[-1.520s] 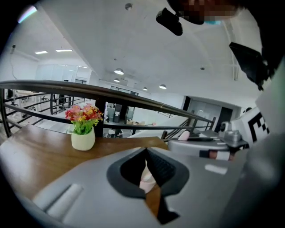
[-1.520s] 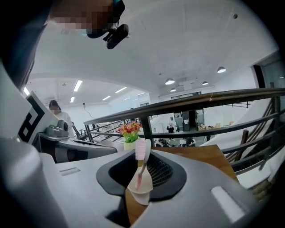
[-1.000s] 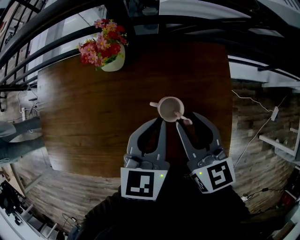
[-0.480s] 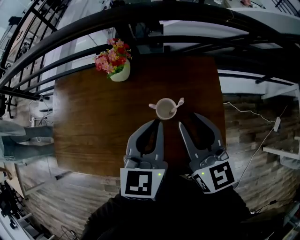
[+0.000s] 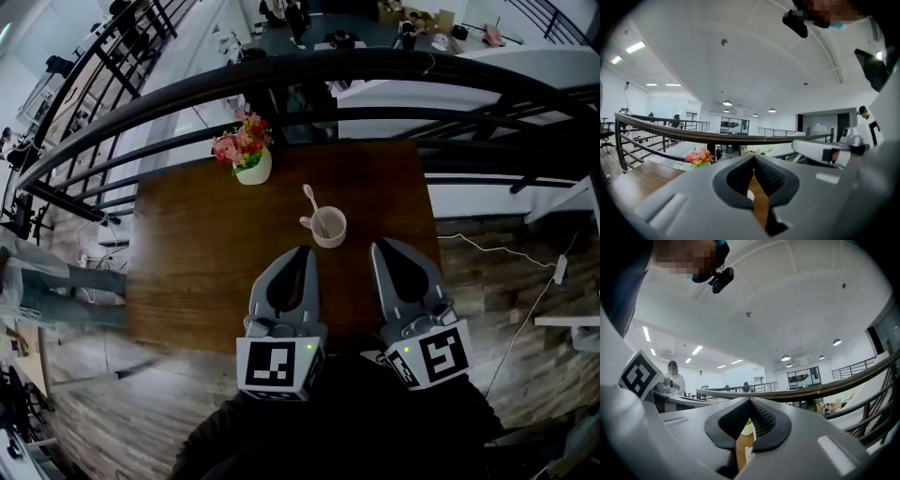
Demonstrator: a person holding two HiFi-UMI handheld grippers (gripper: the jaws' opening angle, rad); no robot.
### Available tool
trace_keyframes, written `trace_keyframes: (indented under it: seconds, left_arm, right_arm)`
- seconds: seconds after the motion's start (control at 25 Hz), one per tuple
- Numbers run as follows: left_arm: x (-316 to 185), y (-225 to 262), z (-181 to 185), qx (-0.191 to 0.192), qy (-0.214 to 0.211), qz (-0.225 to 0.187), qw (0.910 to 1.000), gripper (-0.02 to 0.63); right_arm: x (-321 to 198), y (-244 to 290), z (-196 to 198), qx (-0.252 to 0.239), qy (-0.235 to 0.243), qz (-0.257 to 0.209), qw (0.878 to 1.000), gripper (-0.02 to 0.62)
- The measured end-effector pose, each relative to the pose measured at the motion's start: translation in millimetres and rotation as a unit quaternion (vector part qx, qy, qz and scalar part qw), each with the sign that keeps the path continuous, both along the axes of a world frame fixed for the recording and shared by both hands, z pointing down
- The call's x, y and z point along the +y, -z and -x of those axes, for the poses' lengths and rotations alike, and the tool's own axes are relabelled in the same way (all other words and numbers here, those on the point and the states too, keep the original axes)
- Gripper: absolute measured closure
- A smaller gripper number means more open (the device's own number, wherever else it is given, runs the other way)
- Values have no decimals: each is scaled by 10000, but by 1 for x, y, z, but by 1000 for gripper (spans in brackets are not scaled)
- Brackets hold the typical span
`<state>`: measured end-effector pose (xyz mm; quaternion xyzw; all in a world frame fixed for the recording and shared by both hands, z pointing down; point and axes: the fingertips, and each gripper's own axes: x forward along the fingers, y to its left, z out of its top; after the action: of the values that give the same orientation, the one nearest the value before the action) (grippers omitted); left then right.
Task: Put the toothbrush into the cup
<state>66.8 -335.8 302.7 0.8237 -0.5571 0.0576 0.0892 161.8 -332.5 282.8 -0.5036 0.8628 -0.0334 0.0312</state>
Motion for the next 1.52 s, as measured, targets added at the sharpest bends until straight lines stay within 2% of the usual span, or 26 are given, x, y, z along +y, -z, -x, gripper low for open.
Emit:
trace_keyframes:
  seconds: [0.28,0.68,1.52]
  left_arm:
    - [21,16,-5,-143,115,-299,9994,598]
    - [29,30,-2,-242,100,-422,9988,598]
    - [22,18,4,-279,70,-223,9993,598]
  right_arm:
    - [21,14,-8,-102,87,-195,9997,595]
    - [28,24,-1,-116,165,-344,9992,597]
    - [20,14,8,-231,166,-197,9994,597]
